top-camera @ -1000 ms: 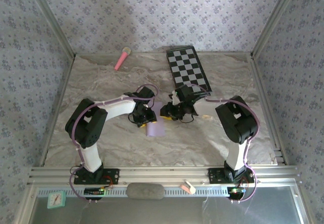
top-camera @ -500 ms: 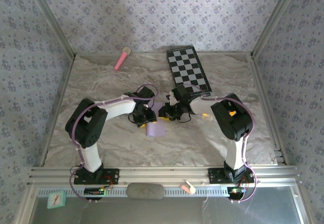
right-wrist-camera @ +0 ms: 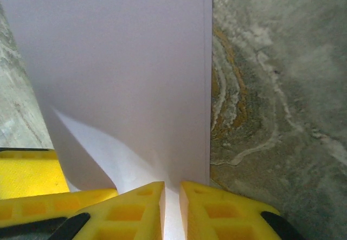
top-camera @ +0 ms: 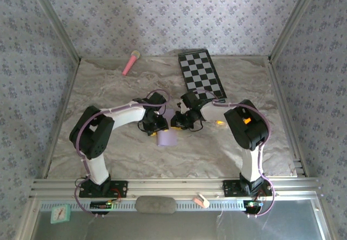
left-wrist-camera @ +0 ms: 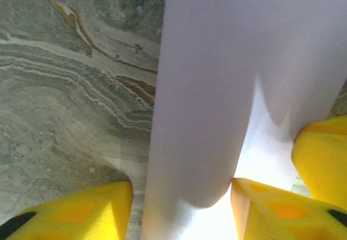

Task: Fold a paper plane with a square sheet of paper (pick it up from the middle)
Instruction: Hold the square sheet of paper at the center of the table, then first fold the square sheet of paper in half at the center of the table.

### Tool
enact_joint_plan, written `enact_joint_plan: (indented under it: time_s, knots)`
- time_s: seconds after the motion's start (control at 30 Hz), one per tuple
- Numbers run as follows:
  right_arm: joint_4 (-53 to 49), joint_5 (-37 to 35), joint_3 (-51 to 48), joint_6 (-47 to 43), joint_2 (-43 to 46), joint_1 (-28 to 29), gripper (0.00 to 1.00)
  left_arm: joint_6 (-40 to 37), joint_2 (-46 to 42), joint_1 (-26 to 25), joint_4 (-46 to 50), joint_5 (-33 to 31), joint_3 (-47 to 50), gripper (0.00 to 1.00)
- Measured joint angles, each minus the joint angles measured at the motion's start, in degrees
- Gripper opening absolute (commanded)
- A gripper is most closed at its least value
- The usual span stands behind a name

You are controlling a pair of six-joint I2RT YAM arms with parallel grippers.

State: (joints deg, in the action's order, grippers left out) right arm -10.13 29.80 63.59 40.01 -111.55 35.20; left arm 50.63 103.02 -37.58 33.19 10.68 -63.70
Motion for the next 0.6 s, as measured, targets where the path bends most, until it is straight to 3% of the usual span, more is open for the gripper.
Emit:
enact_joint_plan:
  time_s: [0.2, 0.6]
  knots:
    - [-3.85, -1.18, 2.43, -0.66, -1.14, 0.37, 0.13, 0.13, -5.27, 2.27, -1.22, -0.92, 1.25, 0.53]
    - [-7.04, -2.25, 4.5, -0.63, -1.99, 0.79, 0.11, 1.53, -8.28, 2.93, -11.43, 7.52, 2.62, 0.18]
